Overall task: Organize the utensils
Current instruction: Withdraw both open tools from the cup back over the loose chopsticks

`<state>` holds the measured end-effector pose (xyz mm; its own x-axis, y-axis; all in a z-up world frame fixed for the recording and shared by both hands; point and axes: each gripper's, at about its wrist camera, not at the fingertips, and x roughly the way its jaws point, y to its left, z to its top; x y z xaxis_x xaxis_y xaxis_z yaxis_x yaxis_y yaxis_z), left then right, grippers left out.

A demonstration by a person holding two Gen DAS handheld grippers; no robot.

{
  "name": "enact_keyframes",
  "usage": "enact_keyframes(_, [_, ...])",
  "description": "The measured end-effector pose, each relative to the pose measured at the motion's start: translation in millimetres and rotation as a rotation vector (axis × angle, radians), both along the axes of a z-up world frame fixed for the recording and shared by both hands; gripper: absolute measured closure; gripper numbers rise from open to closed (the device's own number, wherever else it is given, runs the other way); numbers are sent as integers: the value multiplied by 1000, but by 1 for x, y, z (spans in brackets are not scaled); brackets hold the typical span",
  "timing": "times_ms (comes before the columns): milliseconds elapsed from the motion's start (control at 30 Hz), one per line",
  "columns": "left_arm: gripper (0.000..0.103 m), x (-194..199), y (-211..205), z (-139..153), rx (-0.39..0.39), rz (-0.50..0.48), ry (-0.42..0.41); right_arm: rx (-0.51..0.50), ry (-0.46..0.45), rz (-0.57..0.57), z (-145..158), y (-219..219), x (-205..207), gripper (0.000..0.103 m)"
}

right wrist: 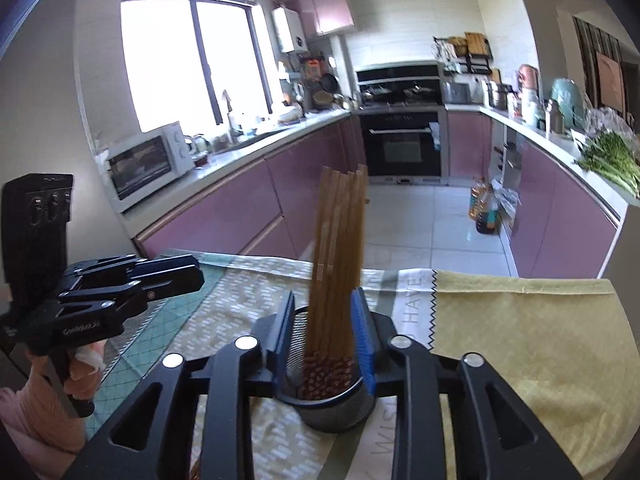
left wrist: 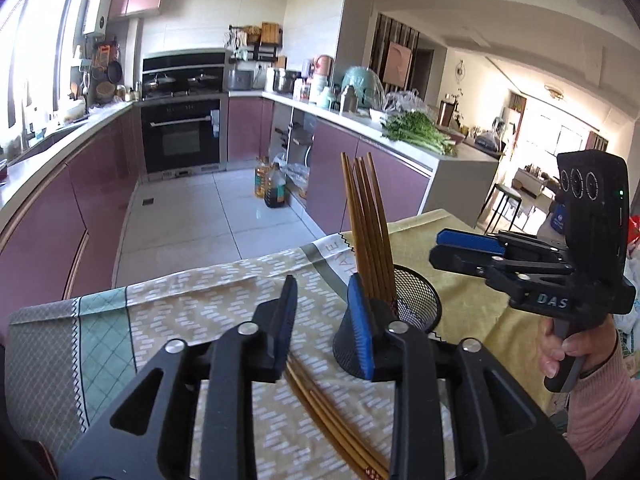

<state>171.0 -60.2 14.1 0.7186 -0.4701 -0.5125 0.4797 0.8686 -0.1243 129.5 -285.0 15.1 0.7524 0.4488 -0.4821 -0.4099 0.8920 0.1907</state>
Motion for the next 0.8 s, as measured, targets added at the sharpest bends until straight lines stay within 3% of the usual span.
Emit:
enact_keyframes(100, [64, -20, 12, -6, 8, 19, -28, -11, -30, 57, 1, 7, -24, 66])
enact_keyframes(233, [57, -38, 20, -24, 53, 35, -8, -17, 16, 119, -18, 21, -42, 65])
enact_keyframes(500, [56, -55, 27, -81, 101, 44, 144, -39, 189, 165, -74, 53, -41, 65])
enact_keyframes(800, [56, -56, 23, -122, 134, 48, 268, -101, 283, 152, -106, 76, -46, 69])
